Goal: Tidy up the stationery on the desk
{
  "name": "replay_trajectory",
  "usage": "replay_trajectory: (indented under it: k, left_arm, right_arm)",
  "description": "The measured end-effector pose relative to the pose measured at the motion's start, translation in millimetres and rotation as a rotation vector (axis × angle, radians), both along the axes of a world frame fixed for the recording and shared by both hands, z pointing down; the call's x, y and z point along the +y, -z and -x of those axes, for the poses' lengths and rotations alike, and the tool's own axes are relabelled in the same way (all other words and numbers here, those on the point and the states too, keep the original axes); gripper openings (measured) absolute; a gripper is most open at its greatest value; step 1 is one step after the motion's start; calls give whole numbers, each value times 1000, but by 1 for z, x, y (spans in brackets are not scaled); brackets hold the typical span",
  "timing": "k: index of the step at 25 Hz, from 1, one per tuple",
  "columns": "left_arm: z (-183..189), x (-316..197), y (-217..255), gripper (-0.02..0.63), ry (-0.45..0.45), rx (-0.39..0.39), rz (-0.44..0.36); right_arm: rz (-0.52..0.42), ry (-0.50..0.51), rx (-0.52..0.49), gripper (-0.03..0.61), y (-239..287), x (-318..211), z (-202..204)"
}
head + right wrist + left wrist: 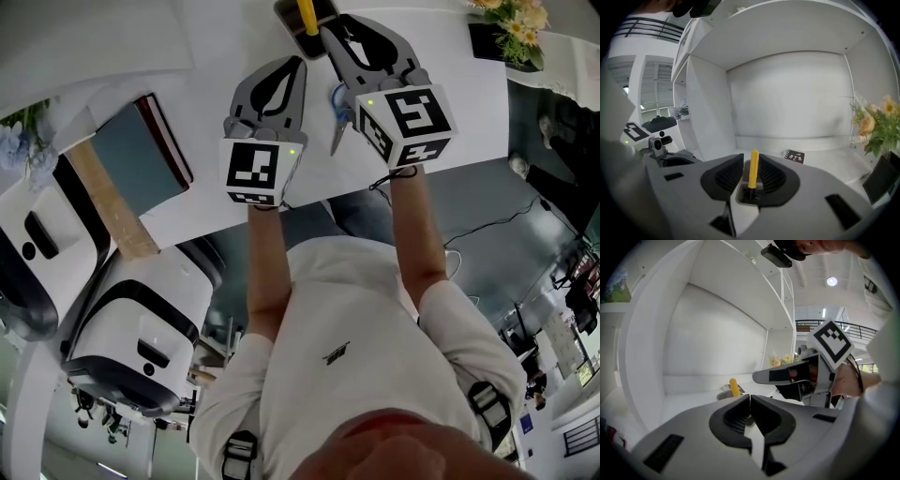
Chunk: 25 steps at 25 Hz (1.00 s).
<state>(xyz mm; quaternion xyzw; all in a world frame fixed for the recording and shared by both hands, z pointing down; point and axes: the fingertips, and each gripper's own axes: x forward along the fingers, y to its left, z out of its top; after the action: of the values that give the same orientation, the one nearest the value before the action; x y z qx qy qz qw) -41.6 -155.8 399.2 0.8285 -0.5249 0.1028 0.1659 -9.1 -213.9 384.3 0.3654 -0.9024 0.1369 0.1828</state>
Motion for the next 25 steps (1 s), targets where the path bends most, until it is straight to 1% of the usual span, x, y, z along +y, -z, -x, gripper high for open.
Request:
replay_trajectory:
  k: [5, 13, 20, 25]
  left_arm:
    - [-12, 2, -6, 0, -30, 5, 10]
    - [-37, 9, -25, 0, -103, -3, 46]
    - [-56, 16, -41, 0, -155, -21, 57]
    - [-64, 23, -51, 0, -179, -32, 72]
  right_arm:
    - [28, -53, 16, 83, -10, 13, -26]
    - [122, -150, 24, 77, -51, 39, -64]
    - [176, -195, 19, 74, -77, 59, -79]
    - [241, -212, 42, 71, -97, 77, -85]
